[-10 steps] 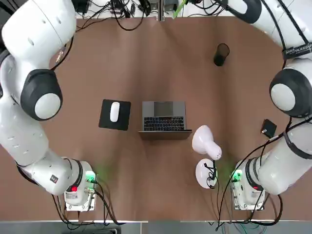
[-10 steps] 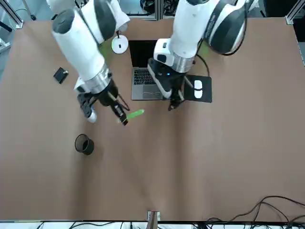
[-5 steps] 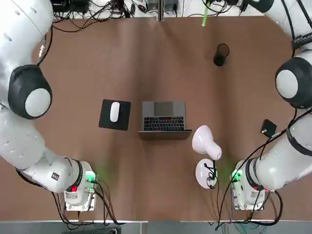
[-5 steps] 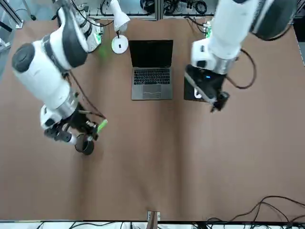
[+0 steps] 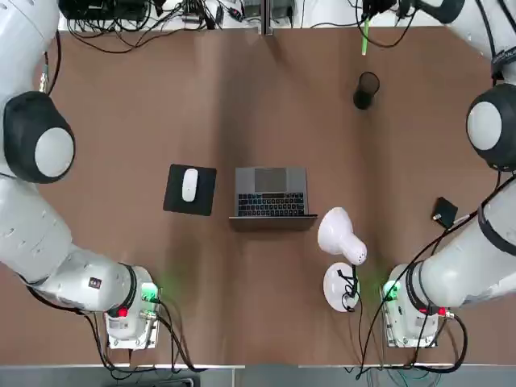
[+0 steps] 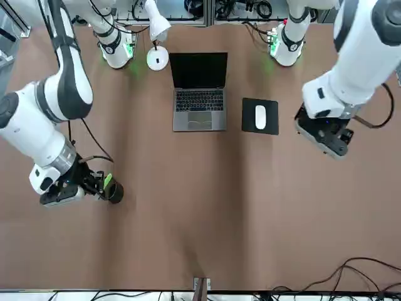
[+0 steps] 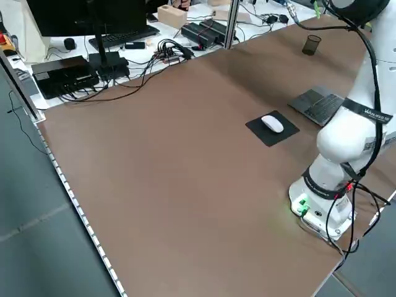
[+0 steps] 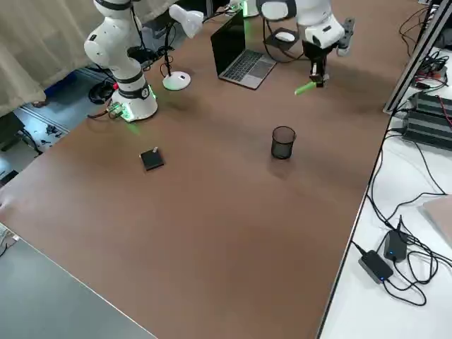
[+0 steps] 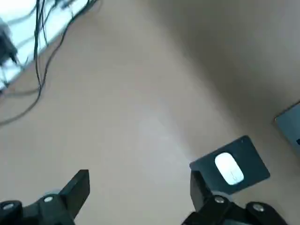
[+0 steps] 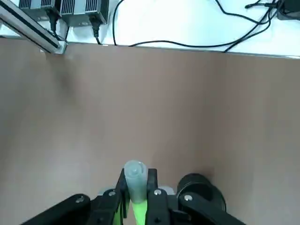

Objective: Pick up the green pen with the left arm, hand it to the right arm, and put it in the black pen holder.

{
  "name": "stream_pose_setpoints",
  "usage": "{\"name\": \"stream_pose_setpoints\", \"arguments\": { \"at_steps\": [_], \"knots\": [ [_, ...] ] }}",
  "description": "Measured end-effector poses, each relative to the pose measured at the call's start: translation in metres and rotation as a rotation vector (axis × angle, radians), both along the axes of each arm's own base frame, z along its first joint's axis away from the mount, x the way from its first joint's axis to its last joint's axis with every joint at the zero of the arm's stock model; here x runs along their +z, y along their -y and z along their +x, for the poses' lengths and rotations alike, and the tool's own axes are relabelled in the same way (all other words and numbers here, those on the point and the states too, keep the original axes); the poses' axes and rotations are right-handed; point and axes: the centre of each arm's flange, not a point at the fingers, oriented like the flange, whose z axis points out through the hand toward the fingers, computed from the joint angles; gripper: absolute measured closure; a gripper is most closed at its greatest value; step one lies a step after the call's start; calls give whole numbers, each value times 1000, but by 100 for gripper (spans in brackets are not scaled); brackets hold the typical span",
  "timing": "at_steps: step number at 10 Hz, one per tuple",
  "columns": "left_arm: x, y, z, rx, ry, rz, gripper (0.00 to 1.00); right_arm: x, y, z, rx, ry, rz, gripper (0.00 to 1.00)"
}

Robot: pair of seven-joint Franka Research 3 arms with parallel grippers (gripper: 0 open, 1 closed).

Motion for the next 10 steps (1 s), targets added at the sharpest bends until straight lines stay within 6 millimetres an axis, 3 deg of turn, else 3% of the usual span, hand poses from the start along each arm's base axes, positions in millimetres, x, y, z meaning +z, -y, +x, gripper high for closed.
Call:
{"name": "stream_pose_setpoints", "arguments": {
  "at_steps": [2, 5, 8, 10],
  "knots": [
    [3, -34, 1, 192, -18, -15, 0, -39, 11, -7, 24, 77, -29, 82],
    [25, -62, -14, 486, -29, -81, 0, -79, 25, -23, 7, 187, -59, 82],
    [31, -108, -25, 580, -24, -112, 2, -89, 54, -26, -34, 190, -69, 82],
    [26, -108, -35, 576, -6, -114, 2, -94, 62, -29, -45, 179, -72, 82]
  ]
}}
